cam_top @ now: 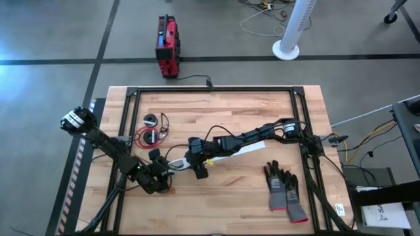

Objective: Ziptie cables
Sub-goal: Close the white cable duct lid

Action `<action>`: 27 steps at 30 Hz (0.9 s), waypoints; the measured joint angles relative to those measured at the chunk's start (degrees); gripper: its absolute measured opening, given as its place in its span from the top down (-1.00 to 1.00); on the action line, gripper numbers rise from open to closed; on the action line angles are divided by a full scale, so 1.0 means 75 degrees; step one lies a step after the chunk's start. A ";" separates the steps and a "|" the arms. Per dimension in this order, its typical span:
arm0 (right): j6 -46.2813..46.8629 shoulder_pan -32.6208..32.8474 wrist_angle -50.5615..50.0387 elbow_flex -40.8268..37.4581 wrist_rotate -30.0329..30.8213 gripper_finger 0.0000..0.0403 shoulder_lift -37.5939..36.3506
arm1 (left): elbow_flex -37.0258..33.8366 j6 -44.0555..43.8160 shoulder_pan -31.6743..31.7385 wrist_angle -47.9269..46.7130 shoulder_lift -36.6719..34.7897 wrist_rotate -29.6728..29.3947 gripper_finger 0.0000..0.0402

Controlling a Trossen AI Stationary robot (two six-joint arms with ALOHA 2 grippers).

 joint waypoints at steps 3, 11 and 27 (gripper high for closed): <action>0.0110 0.0006 0.0318 -0.0003 -0.0120 -0.08 0.0090 | -0.0009 0.0020 0.0018 0.0049 0.0000 -0.0016 -0.04; 0.0355 0.0014 0.0706 0.0009 -0.0165 -0.10 0.0193 | -0.0015 0.0196 0.0026 0.0165 0.0003 -0.0132 -0.04; 0.0114 0.0011 0.0339 0.0055 -0.0647 -0.10 0.0185 | -0.0259 0.0162 0.0035 0.0528 0.0000 -0.0325 -0.04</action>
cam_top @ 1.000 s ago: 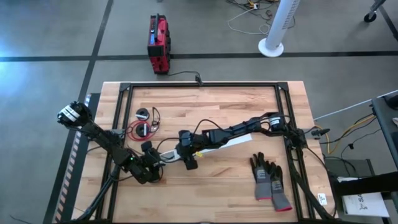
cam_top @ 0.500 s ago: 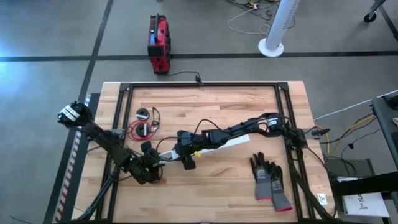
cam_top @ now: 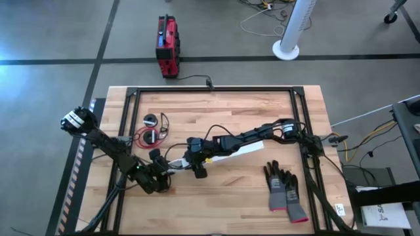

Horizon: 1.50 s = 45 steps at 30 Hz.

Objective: Ziptie cables
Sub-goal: Close the white cable duct lid

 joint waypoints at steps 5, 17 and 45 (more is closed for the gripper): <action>0.0285 -0.0014 0.0251 -0.0026 0.0087 -0.10 0.0007 | -0.0059 0.0488 0.0011 0.0542 0.0009 -0.0137 -0.04; 0.0174 0.0010 0.0510 -0.0035 0.0146 -0.11 0.0023 | -0.0056 0.0876 0.0106 0.0771 0.0023 -0.0358 -0.04; 0.0788 -0.0349 0.0328 -0.0027 -0.0050 -0.13 0.0009 | -0.0272 0.0888 0.0180 0.1262 0.0006 -0.0348 -0.04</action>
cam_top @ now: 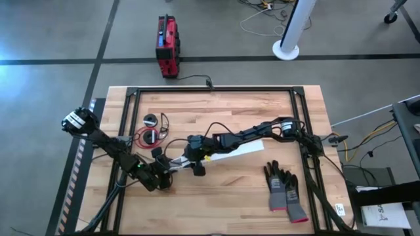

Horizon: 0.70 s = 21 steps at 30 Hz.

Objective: Ziptie cables
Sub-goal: Close the white cable duct lid

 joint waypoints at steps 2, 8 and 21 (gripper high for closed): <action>-0.0185 0.0082 0.0071 -0.0011 0.0071 -0.10 0.0000 | 0.0000 0.0191 0.0076 0.0031 -0.0002 0.0038 -0.04; 0.0089 0.0107 -0.0212 0.0024 0.0662 -0.11 -0.0004 | 0.0026 0.0599 0.0137 0.0128 -0.0009 0.0172 -0.04; -0.0028 0.0269 0.0442 -0.0008 0.0296 -0.13 0.0015 | 0.0162 0.1677 0.0593 0.0566 -0.0018 0.0407 -0.04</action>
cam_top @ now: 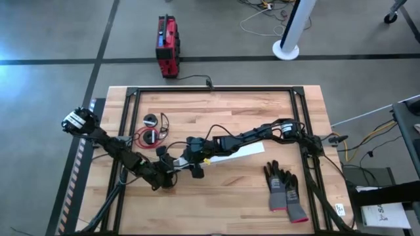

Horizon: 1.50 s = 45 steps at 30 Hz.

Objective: Ziptie cables
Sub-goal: Close the white cable duct lid

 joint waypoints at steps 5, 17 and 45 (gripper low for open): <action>0.0114 0.0002 0.0092 0.0000 -0.0048 -0.11 0.0000 | 0.0128 0.0364 0.0130 -0.0019 -0.0008 0.0076 -0.04; 0.0101 0.0011 0.0356 0.0000 0.0379 -0.12 -0.0003 | 0.0231 0.1195 0.0794 0.0422 -0.0020 0.0360 -0.04; -0.0211 -0.0015 -0.0063 -0.0264 0.0572 -0.10 -0.0035 | -0.1443 -0.0386 0.0307 0.2446 0.0207 -0.0062 -0.71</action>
